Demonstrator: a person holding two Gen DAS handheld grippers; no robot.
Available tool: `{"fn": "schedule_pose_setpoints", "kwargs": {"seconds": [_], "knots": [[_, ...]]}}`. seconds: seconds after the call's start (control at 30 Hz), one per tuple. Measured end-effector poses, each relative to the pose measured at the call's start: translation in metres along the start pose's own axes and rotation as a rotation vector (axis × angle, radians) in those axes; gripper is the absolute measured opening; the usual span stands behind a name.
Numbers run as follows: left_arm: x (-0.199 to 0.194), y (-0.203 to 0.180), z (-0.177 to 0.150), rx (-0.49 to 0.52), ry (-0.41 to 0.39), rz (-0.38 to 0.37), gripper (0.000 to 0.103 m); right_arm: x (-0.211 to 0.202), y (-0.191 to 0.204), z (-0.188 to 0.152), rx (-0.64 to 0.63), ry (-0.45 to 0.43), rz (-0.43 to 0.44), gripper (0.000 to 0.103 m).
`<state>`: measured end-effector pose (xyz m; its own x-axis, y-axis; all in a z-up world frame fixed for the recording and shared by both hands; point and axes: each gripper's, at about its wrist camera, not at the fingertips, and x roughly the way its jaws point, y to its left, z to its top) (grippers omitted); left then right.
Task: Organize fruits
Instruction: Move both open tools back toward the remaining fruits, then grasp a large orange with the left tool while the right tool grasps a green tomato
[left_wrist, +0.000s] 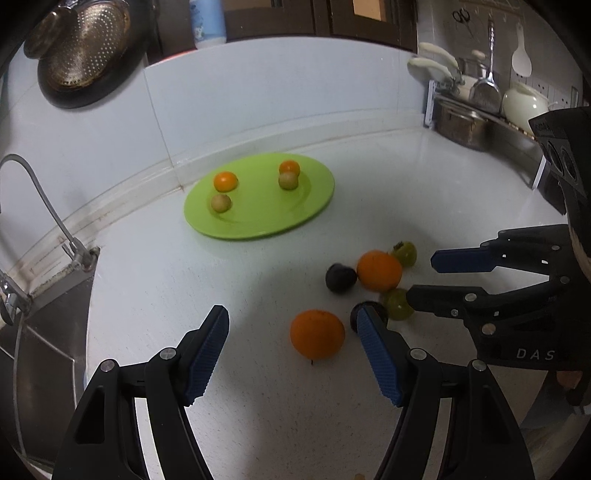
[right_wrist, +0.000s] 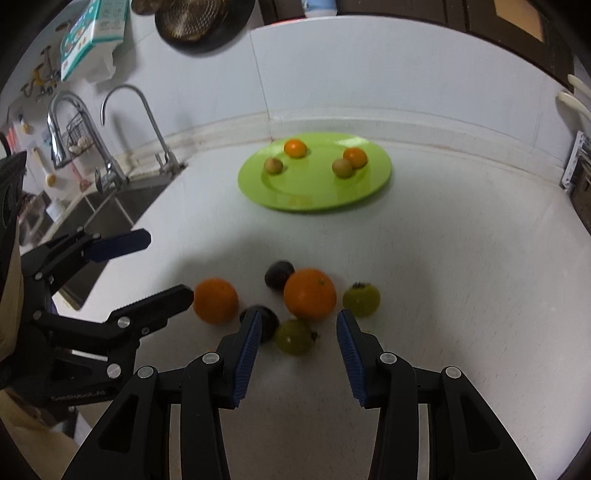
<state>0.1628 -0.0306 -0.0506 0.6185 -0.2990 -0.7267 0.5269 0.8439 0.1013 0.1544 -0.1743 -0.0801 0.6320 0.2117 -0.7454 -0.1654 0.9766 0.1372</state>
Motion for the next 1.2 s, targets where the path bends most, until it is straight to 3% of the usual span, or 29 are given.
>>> {"fn": "schedule_pose_setpoints", "kwargs": {"seconds": [0.37, 0.7, 1.03, 1.2], "knots": [[0.019, -0.005, -0.012, 0.003, 0.049, -0.006, 0.071, 0.02, -0.002, -0.015, -0.057, 0.095, 0.026, 0.043], [0.033, -0.008, -0.013, 0.009, 0.074, -0.019, 0.07, 0.03, -0.002, -0.015, -0.082, 0.115, 0.03, 0.04], [0.037, -0.01, -0.014, -0.007, 0.09, -0.068, 0.04, 0.035, -0.001, -0.013, -0.092, 0.116, 0.058, 0.034], [0.037, -0.012, -0.013, -0.014, 0.089, -0.055, 0.04, 0.035, -0.003, -0.013, -0.085, 0.113, 0.07, 0.032]]}}
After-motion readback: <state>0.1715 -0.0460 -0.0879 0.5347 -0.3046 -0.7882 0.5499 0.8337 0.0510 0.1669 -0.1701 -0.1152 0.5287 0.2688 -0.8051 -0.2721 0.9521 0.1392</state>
